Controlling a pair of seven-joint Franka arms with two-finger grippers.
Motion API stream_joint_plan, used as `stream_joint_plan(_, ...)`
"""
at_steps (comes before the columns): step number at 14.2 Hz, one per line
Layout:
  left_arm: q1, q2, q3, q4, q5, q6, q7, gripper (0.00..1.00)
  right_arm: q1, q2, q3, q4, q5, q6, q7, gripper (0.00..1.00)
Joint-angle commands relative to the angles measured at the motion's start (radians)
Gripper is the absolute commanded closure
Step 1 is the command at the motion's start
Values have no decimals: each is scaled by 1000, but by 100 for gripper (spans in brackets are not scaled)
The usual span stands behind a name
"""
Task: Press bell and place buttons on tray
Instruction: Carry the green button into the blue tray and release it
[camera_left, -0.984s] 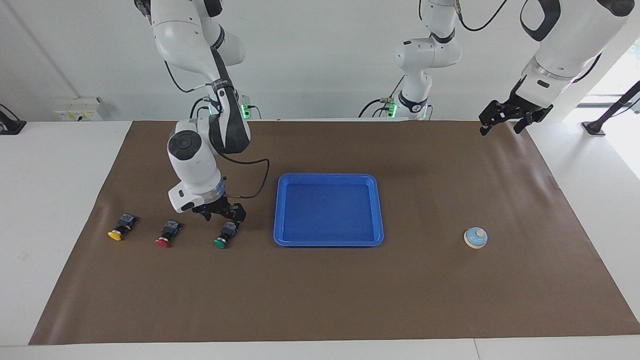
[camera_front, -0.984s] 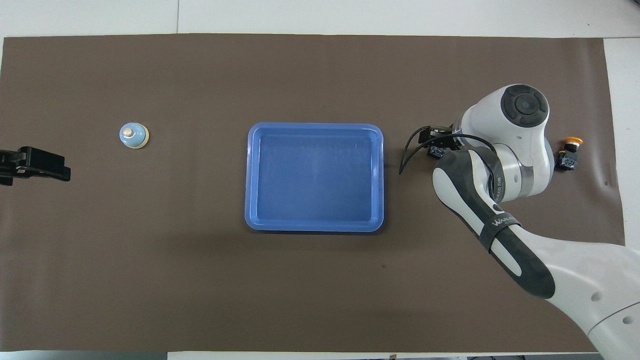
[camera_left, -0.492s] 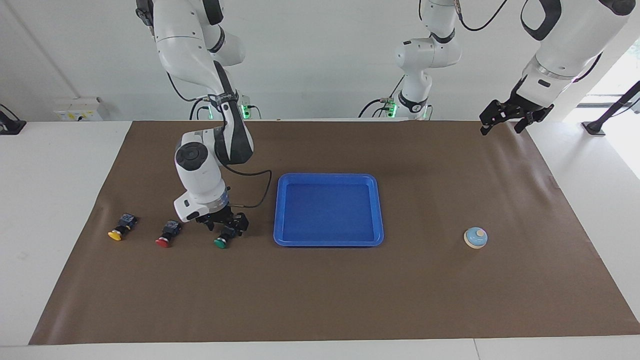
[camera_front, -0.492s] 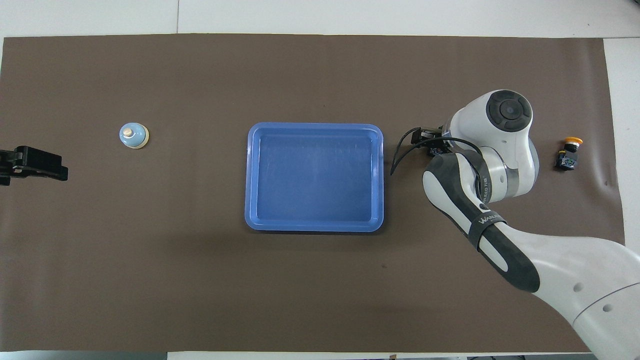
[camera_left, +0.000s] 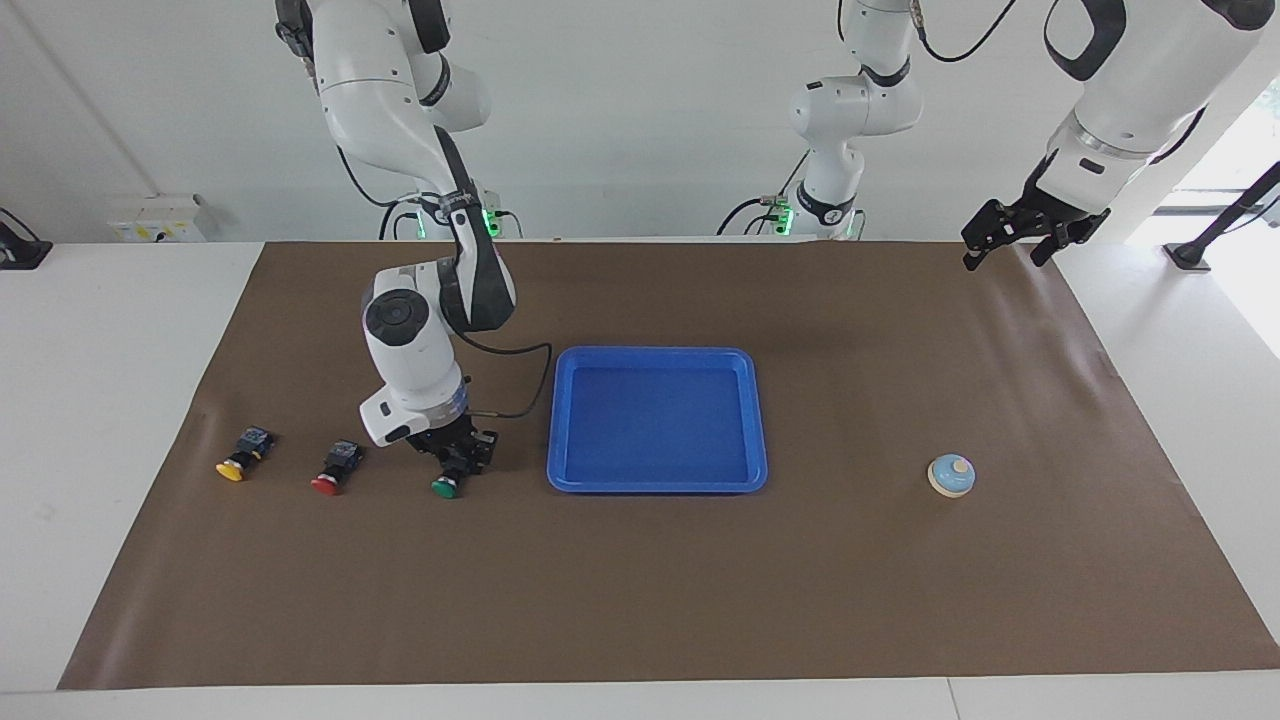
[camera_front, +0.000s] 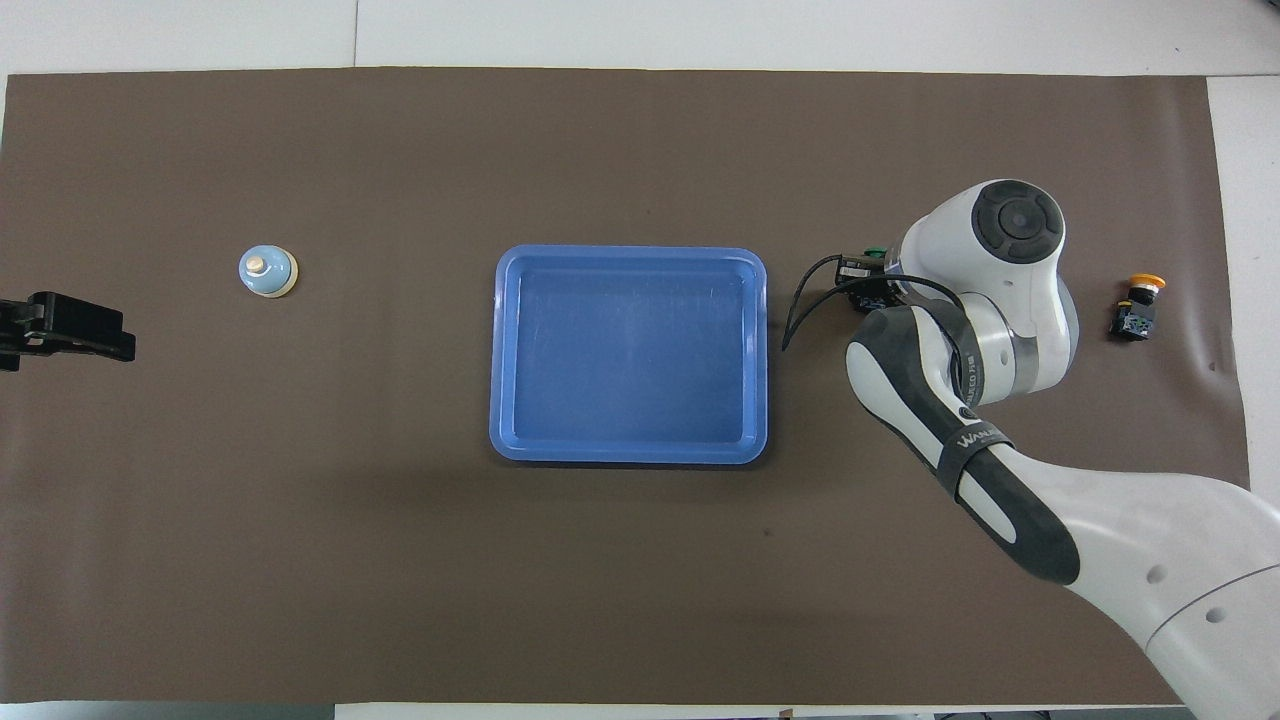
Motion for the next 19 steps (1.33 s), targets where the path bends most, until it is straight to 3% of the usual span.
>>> stream_joint_plan(1, -2, -3, 4, 9, -1, -13, -6, 0, -1, -1, 4, 111, -16, -132, 20, 100)
stream_joint_plan(4, -2, -3, 4, 9, -1, -13, -6, 0, 43, 9, 9, 323, 2, -372, 26, 100)
stream_joint_plan(8, -1, -3, 4, 9, -1, -13, -6, 0, 177, 17, 9, 443, 7, -509, 110, 100)
stream_joint_plan(13, -2, -3, 4, 9, -1, -13, -6, 0, 304, 61, 7, 426, 45, -452, 159, 100)
stream_joint_plan(19, -1, -3, 4, 9, -1, -13, -6, 0, 324, 66, 7, 210, 42, -203, 187, 100)
